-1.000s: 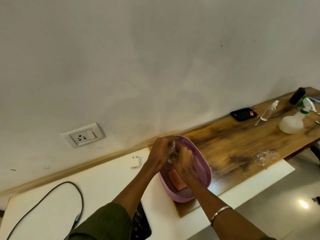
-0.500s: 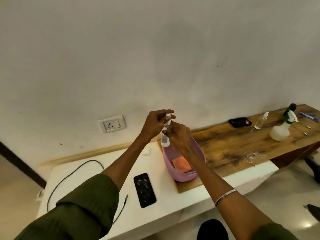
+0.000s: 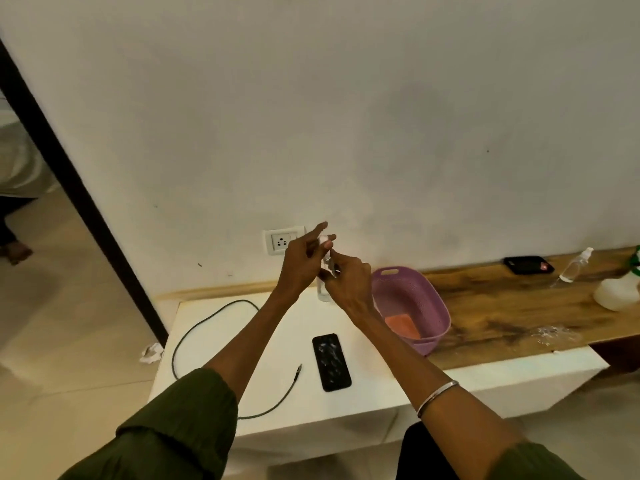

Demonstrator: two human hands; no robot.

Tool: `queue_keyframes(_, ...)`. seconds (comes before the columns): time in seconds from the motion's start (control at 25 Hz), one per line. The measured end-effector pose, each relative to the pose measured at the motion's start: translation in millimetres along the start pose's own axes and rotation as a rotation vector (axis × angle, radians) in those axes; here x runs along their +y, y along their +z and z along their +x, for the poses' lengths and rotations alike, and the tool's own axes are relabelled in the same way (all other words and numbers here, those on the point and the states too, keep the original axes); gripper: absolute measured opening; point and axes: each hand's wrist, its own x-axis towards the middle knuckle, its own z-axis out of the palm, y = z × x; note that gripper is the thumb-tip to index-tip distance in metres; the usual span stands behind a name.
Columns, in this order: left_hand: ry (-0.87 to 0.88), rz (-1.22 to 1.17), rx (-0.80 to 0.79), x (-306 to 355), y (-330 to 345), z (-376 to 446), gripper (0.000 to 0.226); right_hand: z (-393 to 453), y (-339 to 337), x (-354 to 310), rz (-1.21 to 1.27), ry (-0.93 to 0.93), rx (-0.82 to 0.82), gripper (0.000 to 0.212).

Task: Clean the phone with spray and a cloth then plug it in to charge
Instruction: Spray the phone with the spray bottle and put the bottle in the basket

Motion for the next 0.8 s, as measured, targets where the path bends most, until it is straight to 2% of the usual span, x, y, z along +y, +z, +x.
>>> queue_keyframes(0.08,0.046,0.011,-0.148,1.7,-13.1,1.0,0.032,-0.7,0.3,-1.5,0.051,0.018,-0.036,0.021)
queue_keyframes(0.12,0.050,-0.013,-0.151,2.1,-16.7,1.0,0.029,-1.8,1.1,-3.0,0.063,0.032,-0.050,0.023)
queue_keyframes(0.2,0.013,-0.066,-0.025,2.1,-16.0,-1.4,0.023,-3.7,5.6,-2.0,0.054,0.039,-0.048,0.024)
queue_keyframes(0.36,0.019,-0.065,0.343,-0.1,4.4,-7.7,0.017,-5.7,14.7,0.2,-0.020,0.000,0.049,0.031)
queue_keyframes(0.48,0.049,-0.112,0.504,-5.1,18.8,-8.4,0.013,1.1,22.4,2.8,-0.091,-0.095,0.115,0.033)
queue_keyframes(0.6,0.103,-0.105,0.654,1.7,21.4,1.4,0.007,8.8,34.5,14.1,-0.121,-0.067,0.104,0.036)
queue_keyframes(0.68,0.149,-0.050,0.668,7.8,12.6,16.2,0.016,7.0,44.2,29.0,-0.086,-0.068,0.137,0.040)
queue_keyframes(0.8,0.099,-0.028,0.550,-4.7,-6.2,31.7,0.012,4.1,52.5,48.2,0.021,-0.043,0.189,0.033)
